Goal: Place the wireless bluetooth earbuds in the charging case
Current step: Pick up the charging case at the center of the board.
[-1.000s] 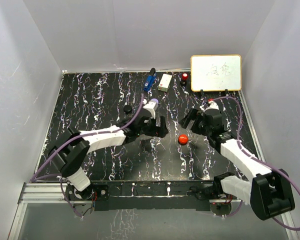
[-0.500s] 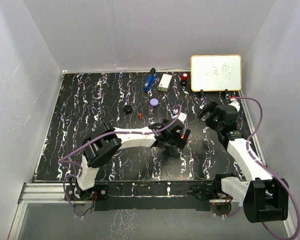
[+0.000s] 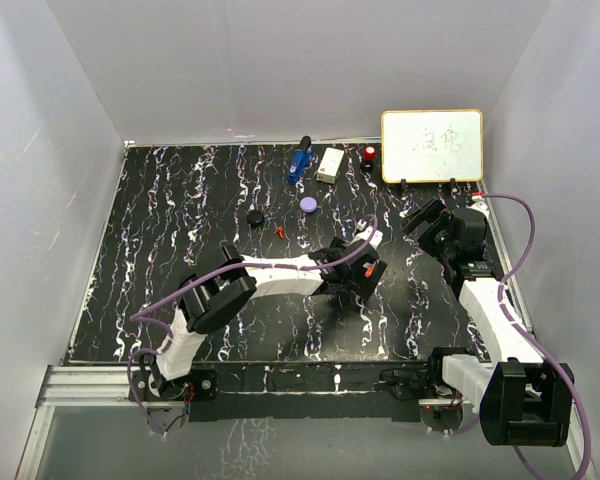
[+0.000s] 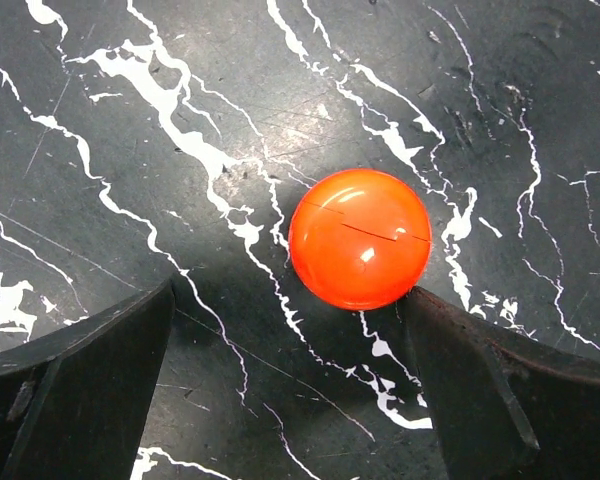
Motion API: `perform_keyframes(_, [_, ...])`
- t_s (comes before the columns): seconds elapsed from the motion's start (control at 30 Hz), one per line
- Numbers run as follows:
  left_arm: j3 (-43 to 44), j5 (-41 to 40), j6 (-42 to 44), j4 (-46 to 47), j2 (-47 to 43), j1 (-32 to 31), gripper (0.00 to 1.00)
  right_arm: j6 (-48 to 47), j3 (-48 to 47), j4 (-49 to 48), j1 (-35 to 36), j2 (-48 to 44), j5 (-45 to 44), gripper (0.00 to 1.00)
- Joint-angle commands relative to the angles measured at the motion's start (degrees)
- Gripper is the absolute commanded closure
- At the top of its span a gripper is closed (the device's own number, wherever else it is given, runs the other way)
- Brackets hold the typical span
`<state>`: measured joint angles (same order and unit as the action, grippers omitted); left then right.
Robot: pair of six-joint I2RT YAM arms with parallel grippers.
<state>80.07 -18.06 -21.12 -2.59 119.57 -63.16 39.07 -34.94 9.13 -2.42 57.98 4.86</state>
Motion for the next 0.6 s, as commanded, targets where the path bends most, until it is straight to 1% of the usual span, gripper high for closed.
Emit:
perform_keyframes(0.0, [-0.14, 1.5, 2.23, 2.9, 0.47, -0.49, 0.01, -0.66, -1.32, -3.74, -0.4, -1.13, 1.7, 0.02])
perform_keyframes(0.27, [-0.87, 3.94, 3.11, 5.94, 1.2, -0.57, 0.04, -0.92, -1.24, -4.2, -0.83, -0.74, 2.98, 0.02])
perform_keyframes(0.57, [-3.55, 6.02, 2.93, 9.5, 1.59, -0.56, 0.19, -0.97, -0.73, -4.61, -1.13, -0.36, 3.85, 0.03])
